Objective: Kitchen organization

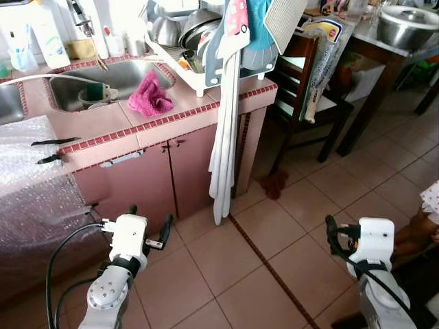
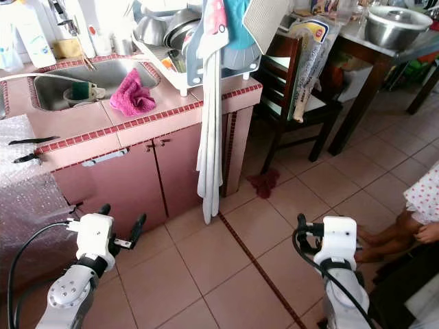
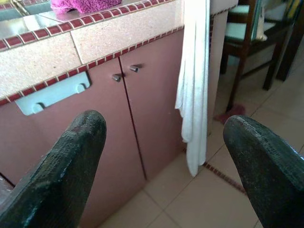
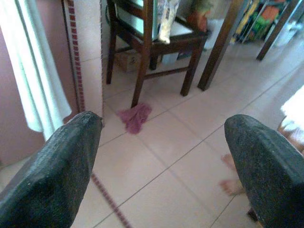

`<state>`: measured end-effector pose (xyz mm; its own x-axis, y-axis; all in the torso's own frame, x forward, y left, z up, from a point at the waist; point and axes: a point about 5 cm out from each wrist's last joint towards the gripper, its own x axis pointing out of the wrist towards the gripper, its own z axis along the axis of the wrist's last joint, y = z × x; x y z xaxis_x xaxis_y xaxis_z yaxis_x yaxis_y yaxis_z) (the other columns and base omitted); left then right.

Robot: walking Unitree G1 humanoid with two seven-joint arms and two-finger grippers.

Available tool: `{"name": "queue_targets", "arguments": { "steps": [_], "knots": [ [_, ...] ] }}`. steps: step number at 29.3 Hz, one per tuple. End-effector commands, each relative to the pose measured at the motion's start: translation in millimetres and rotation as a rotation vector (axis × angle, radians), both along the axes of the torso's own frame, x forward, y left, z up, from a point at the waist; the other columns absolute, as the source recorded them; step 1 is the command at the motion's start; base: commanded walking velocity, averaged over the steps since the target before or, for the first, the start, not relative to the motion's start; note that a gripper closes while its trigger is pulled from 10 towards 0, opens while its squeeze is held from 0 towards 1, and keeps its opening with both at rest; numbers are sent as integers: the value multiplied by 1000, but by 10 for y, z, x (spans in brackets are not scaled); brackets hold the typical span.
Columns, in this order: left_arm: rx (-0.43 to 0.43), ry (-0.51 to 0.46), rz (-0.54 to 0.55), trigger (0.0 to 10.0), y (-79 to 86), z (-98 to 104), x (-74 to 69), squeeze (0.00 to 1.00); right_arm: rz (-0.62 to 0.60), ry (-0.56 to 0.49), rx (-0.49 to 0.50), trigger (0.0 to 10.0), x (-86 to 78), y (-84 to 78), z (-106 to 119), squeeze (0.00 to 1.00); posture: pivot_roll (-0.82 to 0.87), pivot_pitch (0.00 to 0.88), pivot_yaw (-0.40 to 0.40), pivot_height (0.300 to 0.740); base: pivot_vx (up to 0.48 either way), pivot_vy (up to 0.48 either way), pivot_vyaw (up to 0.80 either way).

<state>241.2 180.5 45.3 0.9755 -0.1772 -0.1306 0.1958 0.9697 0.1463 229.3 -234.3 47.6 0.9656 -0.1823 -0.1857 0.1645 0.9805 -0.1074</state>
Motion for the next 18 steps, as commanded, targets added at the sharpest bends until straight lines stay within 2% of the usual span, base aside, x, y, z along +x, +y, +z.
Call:
{"name": "queue_targets", "arguments": {
  "steps": [1,4,6,9,10,12,15,16,18],
  "knots": [
    [22,10,-20,10000,44,-24,-43,0,1,-3,9,10000,-34,45,-23,0,-6,0,52,740,0,0,0],
    [74,24,-22,10000,98,-53,-63,0,-9,37,58,10000,-63,112,-156,0,16,0,71,740,0,0,0],
    [122,31,-14,10000,174,-80,-94,0,14,44,106,10000,-80,235,-227,0,36,0,79,740,0,0,0],
    [163,9,-15,10000,220,-54,-105,0,38,47,124,10000,-87,374,-275,0,68,0,76,740,0,0,0],
    [166,10,-7,10000,255,-18,-75,0,54,54,128,10000,-64,462,-289,0,71,0,75,740,0,0,0],
    [146,13,-6,10000,263,0,-38,0,77,58,123,10000,-29,528,-288,0,79,0,68,740,0,0,0],
    [134,12,7,10000,246,-3,-8,0,80,51,120,10000,20,521,-264,0,99,0,51,740,0,0,0],
    [102,14,27,10000,205,-12,21,0,98,52,136,10000,72,504,-244,0,121,0,28,740,0,0,0],
    [95,39,29,10000,159,-75,20,0,126,63,118,10000,104,496,-263,0,126,0,11,740,0,0,0]
  ]
}}
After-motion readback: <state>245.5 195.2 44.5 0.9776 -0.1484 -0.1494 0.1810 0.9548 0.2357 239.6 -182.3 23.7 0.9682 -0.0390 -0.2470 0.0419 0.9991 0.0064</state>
